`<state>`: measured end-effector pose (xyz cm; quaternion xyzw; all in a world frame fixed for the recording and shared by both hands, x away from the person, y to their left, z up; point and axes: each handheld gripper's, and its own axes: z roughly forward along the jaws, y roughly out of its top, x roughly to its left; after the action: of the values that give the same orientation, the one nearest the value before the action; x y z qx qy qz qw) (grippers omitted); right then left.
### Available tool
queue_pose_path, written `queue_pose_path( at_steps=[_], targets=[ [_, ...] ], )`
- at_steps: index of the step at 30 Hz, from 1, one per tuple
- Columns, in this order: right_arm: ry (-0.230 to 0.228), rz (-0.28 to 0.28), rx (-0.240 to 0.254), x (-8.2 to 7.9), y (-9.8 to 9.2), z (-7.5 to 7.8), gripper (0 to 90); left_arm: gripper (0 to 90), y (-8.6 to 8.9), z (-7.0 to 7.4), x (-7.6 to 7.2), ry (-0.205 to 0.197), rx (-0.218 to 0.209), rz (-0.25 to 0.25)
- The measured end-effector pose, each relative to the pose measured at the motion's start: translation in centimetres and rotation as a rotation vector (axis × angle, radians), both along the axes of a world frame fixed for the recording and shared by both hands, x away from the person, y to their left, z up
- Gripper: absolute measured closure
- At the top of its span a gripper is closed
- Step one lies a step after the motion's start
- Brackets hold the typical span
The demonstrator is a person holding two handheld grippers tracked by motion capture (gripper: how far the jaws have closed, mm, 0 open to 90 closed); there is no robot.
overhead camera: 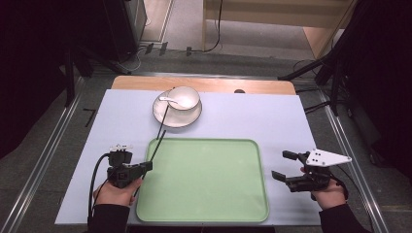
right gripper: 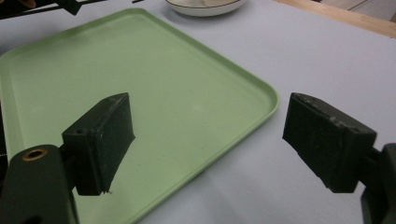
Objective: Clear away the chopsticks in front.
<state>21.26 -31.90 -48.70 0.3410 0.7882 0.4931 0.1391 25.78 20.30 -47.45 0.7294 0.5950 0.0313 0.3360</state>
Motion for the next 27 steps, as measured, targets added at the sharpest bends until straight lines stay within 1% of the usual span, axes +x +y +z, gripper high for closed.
queue_pose_path(
  at_steps=[1, 2, 3, 4, 6, 9, 12, 13, 18, 22, 24, 27],
  targets=[
    [0.000, 0.002, 0.001, 0.0, 0.0, 0.0, 16.6, 85.6, -0.1, -0.2, 0.0, 0.005, 0.009, 0.005],
    [0.000, 0.002, 0.001, 0.0, 0.0, 0.0, 16.6, 85.6, -0.1, -0.2, 0.0, 0.005, 0.009, 0.005],
    [0.000, 0.002, 0.001, 0.0, 0.0, 0.0, 16.6, 85.6, 0.0, -0.5, -0.1, 0.006, 0.026, 0.011],
    [0.001, 0.002, 0.001, 0.0, 0.1, 0.0, 16.7, 85.7, 0.0, -0.8, -0.1, 0.016, 0.034, 0.016],
    [-0.001, 0.002, 0.000, 0.0, 0.1, 0.0, 16.6, 85.7, 0.0, -1.2, -0.2, 0.033, 0.027, 0.019],
    [-0.005, 0.003, -0.004, 0.1, 0.0, 0.1, 16.6, 85.7, -0.6, -1.8, -0.4, 0.060, 0.050, -0.001],
    [-0.004, 0.005, -0.003, 0.1, 0.0, 0.1, 16.6, 85.7, -0.9, -2.1, -0.3, 0.071, 0.060, -0.006],
    [-0.003, 0.005, 0.000, 0.1, 0.1, 0.1, 16.6, 85.7, -1.0, -2.3, -0.2, 0.080, 0.062, -0.010],
    [-0.003, 0.008, 0.001, 0.1, 0.1, 0.1, 16.6, 85.3, -1.2, -2.8, 0.0, 0.085, 0.074, -0.016],
    [-0.009, 0.006, -0.001, 0.1, 0.1, 0.1, 16.6, 84.7, -1.2, -2.9, 0.0, 0.083, 0.065, -0.023],
    [-0.009, 0.005, -0.001, 0.1, 0.1, 0.1, 16.6, 82.1, -1.2, -2.9, 0.1, 0.084, 0.055, -0.029],
    [-0.007, 0.007, -0.002, 0.1, 0.1, 0.1, 16.6, 81.6, -1.3, -2.9, 0.1, 0.082, 0.053, -0.032]
  ],
)
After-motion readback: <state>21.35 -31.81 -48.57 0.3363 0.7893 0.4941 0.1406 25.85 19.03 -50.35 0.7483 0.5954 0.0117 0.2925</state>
